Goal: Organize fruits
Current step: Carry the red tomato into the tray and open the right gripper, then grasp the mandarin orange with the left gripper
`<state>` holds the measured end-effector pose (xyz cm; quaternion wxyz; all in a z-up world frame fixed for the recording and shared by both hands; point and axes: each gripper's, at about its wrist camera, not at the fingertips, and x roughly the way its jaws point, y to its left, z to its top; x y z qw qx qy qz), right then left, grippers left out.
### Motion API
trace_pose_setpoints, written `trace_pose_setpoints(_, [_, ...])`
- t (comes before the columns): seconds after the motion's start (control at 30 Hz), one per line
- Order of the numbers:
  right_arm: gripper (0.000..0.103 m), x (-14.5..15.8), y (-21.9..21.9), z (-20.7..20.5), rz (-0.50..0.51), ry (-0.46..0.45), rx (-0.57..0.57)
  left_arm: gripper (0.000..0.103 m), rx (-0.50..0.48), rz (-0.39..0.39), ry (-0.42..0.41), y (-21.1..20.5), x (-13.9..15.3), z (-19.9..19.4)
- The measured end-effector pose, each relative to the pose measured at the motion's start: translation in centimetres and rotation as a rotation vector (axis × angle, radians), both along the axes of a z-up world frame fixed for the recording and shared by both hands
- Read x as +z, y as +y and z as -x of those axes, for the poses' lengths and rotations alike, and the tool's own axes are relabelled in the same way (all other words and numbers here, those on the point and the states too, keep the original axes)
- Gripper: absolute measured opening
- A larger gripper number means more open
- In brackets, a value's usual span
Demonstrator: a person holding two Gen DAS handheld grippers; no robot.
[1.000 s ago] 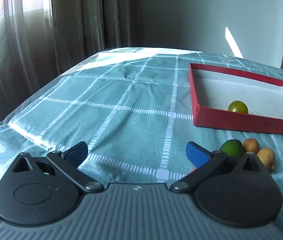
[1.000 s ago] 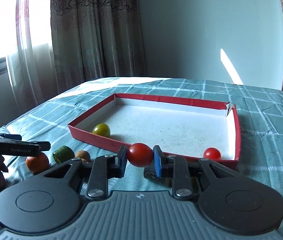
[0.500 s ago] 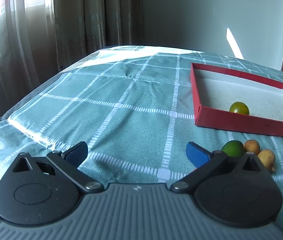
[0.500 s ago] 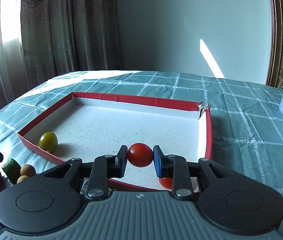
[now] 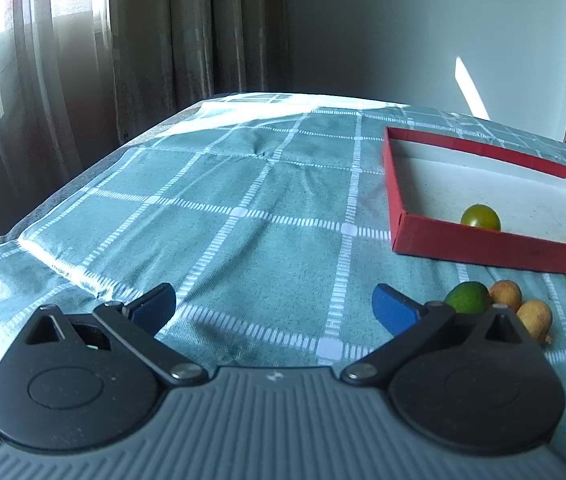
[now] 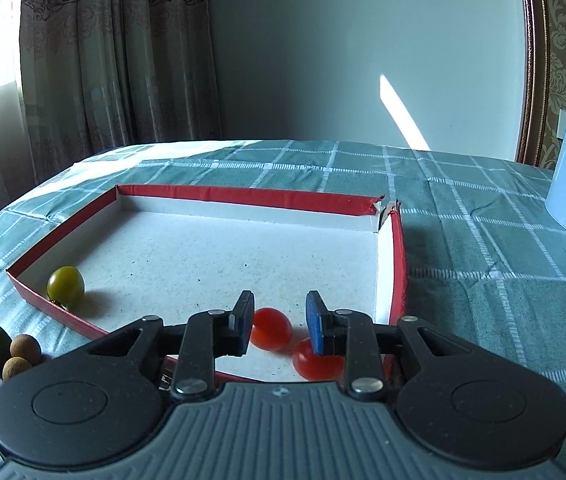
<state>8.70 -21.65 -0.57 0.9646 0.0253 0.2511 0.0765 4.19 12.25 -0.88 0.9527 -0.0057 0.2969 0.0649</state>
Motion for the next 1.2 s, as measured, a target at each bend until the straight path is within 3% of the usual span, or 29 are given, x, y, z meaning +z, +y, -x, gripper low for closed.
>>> trace_pose_setpoints(0.17, [0.027,0.9,-0.8,4.0,-0.062,-0.062,0.008,0.103,0.01,0.002,-0.003,0.1,0.0,0.1])
trace_pose_setpoints(0.4, [0.029,0.1,-0.7,9.4,-0.058,-0.049,0.058,0.103,0.028,0.007,-0.026,0.3,0.3,0.7])
trace_pose_setpoints(0.43, [0.037,-0.1,-0.6,9.9,-0.062,-0.043,0.065,0.103,0.031,0.009,-0.032,0.4,0.3,0.8])
trace_pose_setpoints(0.47, [0.055,-0.2,-0.6,10.3,-0.064,-0.04,0.068,0.103,0.033,0.013,-0.038,0.4,0.4,0.9])
trace_pose_setpoints(0.53, [0.08,-0.7,-0.3,11.4,-0.062,-0.061,0.063,0.103,0.022,0.031,-0.051,0.7,0.5,1.3])
trace_pose_setpoints(0.57, [0.082,-1.0,-0.2,11.7,-0.064,-0.07,0.063,0.103,0.01,0.041,-0.056,0.8,0.6,1.4])
trace_pose_setpoints(0.7, [0.082,-1.3,-0.1,12.1,-0.1,-0.054,0.071,0.103,-0.061,0.047,-0.061,0.5,0.7,2.3])
trace_pose_setpoints(0.87, [0.082,-1.6,-1.3,12.0,-0.178,-0.047,0.071,0.103,-0.06,0.03,-0.105,0.3,0.7,3.8])
trace_pose_setpoints(1.03, [0.082,-2.1,-2.4,11.4,-0.253,-0.012,0.061,0.103,-0.019,0.011,-0.232,0.4,1.2,5.7])
trace_pose_setpoints(1.2, [0.082,-2.1,-2.3,11.6,-0.25,-0.022,0.067,0.103,-0.055,-0.071,-0.183,-0.8,1.1,5.3])
